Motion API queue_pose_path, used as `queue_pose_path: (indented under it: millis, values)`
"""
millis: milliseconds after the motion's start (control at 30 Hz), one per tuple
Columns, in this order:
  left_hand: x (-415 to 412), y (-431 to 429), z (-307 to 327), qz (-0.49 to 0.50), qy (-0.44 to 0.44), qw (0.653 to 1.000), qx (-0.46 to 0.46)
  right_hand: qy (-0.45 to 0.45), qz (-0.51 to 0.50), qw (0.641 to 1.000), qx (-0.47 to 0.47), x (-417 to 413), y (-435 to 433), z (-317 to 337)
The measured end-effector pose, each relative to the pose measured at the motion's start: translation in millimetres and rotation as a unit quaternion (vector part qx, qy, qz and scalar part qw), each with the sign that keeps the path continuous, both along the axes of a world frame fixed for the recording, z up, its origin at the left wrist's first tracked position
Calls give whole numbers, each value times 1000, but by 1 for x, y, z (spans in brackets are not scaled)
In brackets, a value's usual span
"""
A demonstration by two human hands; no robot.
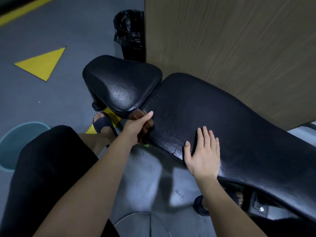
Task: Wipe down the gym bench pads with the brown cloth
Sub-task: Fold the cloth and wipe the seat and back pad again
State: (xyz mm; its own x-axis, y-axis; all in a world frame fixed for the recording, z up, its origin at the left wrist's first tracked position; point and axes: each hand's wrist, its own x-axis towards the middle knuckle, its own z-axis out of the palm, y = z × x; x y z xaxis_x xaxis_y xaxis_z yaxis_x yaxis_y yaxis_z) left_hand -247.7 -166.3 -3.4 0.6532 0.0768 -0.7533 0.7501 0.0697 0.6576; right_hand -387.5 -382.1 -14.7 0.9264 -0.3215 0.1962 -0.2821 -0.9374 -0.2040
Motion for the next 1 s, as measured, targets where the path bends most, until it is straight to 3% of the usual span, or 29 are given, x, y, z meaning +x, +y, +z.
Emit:
queue_pose_path:
  millis: [133,300,400,533,633,767,833,1000]
  values:
    - [10,2,5,8,-25,1000,-13,6,-2,1000,2,1,2,2]
    - [-32,-16,-9,50,-76,994,61,22,-9,1000,1,0,4,5]
    - [-65,-31,-24,83,-74,992,53,20,-8,1000,2,0,5,5]
    - [-47,-28,-31,83,-125,984,95,19,-7,1000,-2,0,4,3]
    - [-21,-13,-15,59,-86,992,65,18,-6,1000,0,-2,5,3]
    - [29,17,11,-87,33,996,-11,-7,-3,1000,-5,-2,5,3]
    - [36,19,15,-107,71,991,-31,-18,0,1000,-12,-1,4,1]
    - [15,3,-7,2,-76,997,10,-36,6,999,-10,-1,5,0]
